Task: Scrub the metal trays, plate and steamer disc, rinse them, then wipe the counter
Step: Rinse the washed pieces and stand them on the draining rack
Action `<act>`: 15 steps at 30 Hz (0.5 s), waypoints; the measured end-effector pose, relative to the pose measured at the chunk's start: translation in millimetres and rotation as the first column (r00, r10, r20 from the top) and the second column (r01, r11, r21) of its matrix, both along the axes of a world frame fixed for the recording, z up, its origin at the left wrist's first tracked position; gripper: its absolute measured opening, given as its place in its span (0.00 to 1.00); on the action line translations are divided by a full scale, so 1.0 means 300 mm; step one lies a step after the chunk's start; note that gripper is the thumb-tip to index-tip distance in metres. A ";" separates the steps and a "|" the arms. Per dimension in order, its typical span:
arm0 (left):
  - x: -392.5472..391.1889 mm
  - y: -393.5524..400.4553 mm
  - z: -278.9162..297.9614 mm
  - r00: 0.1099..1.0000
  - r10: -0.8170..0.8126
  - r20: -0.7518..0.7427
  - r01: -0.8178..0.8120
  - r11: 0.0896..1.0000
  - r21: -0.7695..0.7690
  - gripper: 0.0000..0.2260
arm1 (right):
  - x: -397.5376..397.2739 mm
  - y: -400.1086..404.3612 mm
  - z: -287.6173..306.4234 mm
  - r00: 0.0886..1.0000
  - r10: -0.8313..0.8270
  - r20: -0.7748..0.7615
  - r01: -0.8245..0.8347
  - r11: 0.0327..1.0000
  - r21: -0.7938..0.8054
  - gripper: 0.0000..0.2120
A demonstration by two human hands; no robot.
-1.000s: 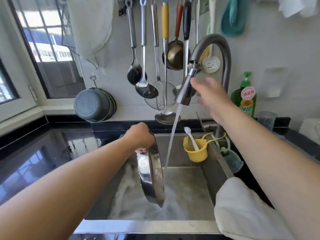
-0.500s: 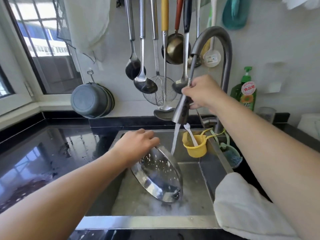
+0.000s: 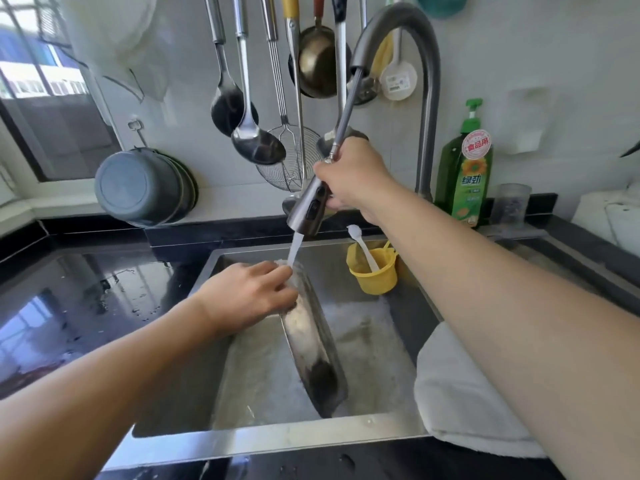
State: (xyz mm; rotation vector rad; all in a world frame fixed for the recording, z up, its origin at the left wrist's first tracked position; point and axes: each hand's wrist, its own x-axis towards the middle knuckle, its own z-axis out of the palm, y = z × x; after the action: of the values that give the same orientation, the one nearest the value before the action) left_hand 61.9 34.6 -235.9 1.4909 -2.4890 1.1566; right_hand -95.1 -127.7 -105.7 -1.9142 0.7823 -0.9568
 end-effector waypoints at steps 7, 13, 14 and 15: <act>-0.012 -0.006 0.006 1.000 -0.016 0.022 0.015 1.000 0.013 0.05 | 0.041 -0.041 -0.024 0.991 -0.120 -0.051 0.114 0.988 -0.103 0.13; 0.035 -0.020 0.007 1.000 0.012 0.028 -0.012 1.000 -0.002 0.04 | 0.026 -0.020 0.001 0.999 -0.006 -0.039 0.005 0.999 -0.038 0.13; 0.040 -0.026 0.008 0.999 0.027 0.033 -0.027 1.000 -0.004 0.05 | 0.018 -0.017 0.007 0.999 0.019 -0.036 -0.020 0.999 -0.027 0.13; 0.042 -0.033 0.011 0.999 0.045 0.024 -0.045 0.999 -0.006 0.05 | 0.008 -0.016 0.012 0.998 0.047 -0.037 -0.047 0.999 -0.016 0.13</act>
State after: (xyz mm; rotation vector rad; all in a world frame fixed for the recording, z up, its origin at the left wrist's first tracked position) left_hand 74.5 24.7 -232.7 1.5484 -2.4788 1.1941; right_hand -92.7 -132.4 -102.1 -1.9610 0.7495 -0.9043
